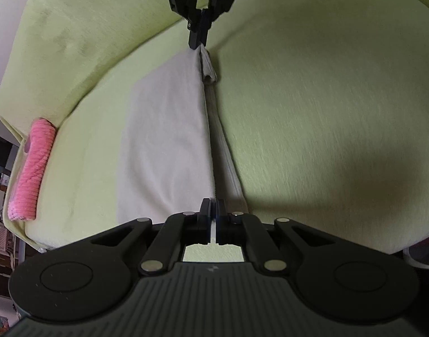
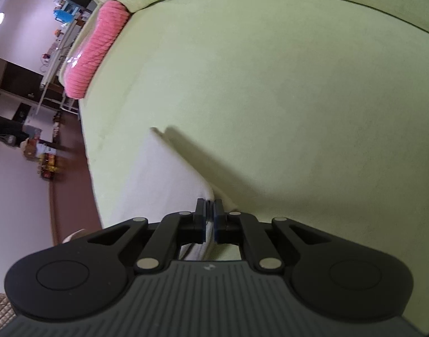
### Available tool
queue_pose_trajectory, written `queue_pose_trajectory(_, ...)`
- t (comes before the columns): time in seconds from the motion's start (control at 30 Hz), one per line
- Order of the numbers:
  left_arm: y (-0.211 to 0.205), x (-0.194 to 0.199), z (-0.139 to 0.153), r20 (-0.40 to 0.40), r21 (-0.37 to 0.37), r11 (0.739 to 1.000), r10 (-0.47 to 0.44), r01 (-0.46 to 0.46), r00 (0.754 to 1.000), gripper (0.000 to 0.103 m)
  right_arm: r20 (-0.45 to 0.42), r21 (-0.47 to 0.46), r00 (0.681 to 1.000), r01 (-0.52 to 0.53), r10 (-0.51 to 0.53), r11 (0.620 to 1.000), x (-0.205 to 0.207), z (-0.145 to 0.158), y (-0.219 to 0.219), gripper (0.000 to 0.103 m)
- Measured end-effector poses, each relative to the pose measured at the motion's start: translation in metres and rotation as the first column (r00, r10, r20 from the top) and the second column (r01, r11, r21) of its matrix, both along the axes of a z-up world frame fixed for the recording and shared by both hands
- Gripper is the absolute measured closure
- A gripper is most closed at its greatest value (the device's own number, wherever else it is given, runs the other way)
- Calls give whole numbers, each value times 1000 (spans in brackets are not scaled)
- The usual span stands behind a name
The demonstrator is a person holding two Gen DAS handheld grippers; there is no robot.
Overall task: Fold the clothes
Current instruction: 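Grasp the folded edge with the left tool while the right tool pinches its other end, then lift and fold the tank top over with both tools, then open the left tool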
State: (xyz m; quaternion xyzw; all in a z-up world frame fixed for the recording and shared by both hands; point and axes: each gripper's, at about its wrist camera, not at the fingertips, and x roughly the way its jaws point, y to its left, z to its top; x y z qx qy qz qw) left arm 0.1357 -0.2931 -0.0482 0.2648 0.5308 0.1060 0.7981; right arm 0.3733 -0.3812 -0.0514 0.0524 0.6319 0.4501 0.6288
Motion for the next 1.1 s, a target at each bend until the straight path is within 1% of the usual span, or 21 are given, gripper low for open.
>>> queue_pose_trajectory(0.07,-3,1,-7,-15,8,1000,-10,11,1000,103,14,-3,1000,-8,8,1000,-1,-3,3,99)
queue_pose_trajectory(0.17,-7,2,-13,-22,-2,1000,-23,23,999,103,53,0,998,-29,29,1000,-3,-1,7,99)
queue_pose_trajectory(0.2,-9,2,-16,-27,-4,1000,-23,23,999,103,61,-6,997,-39,40,999,-4,-1,7,97)
queue_pose_trajectory(0.23,-9,1,-17,-27,-3,1000,-24,23,999,103,70,-11,996,-50,50,999,-5,0,7,92)
queue_pose_trajectory(0.27,-10,1,-18,-23,-9,1000,-17,16,1000,103,95,-31,993,-74,76,997,-8,1,7,83)
queue_pose_trajectory(0.3,-10,0,-15,-12,-27,1000,6,-7,1000,102,139,-57,985,-97,104,994,-11,4,7,63)
queue_pose_trajectory(0.33,-10,-2,-10,0,-44,999,27,-27,1000,100,183,-65,975,-111,122,992,-15,9,6,63)
queue_pose_trajectory(0.37,-11,-5,-7,7,-59,997,45,-44,999,97,216,-64,967,-127,138,990,-18,15,5,63)
queue_pose_trajectory(0.43,-14,-8,-3,4,-73,995,68,-67,998,97,265,-40,953,-142,147,989,-23,32,-2,63)
queue_pose_trajectory(0.47,-16,-11,-2,1,-77,994,79,-78,997,97,250,-12,957,-147,145,989,-25,38,-5,64)
queue_pose_trajectory(0.53,-21,-16,2,16,-88,990,108,-106,994,97,133,66,982,-147,137,987,-26,42,-9,69)
queue_pose_trajectory(0.57,-21,-15,4,30,-88,989,120,-117,992,97,81,87,987,-143,136,986,-28,41,-9,71)
queue_pose_trajectory(0.6,-22,-15,7,44,-88,988,133,-129,990,97,39,87,990,-138,135,987,-30,36,-8,79)
queue_pose_trajectory(0.63,-23,-15,7,49,-87,987,137,-133,989,97,3,82,992,-128,128,988,-31,30,-7,84)
queue_pose_trajectory(0.67,-20,-12,8,56,-81,987,140,-135,989,97,-26,70,993,-111,113,991,-32,24,-6,85)
queue_pose_trajectory(0.73,-14,-6,9,77,-75,987,147,-142,986,97,-109,54,993,-46,51,997,-31,8,-9,87)
queue_pose_trajectory(0.8,-11,-4,8,92,-68,987,148,-142,985,97,-147,57,989,-13,21,998,-32,1,-12,87)
queue_pose_trajectory(0.97,-9,-3,8,91,-61,988,147,-142,985,96,-167,35,986,0,6,999,-37,-10,-10,87)
queue_pose_trajectory(1.03,-7,-3,8,90,-61,989,144,-138,986,96,-156,47,988,-9,16,999,-39,-12,-6,102)
queue_pose_trajectory(1.1,-4,-3,8,88,-65,989,141,-136,986,95,-130,69,991,-28,37,997,-41,-8,-5,102)
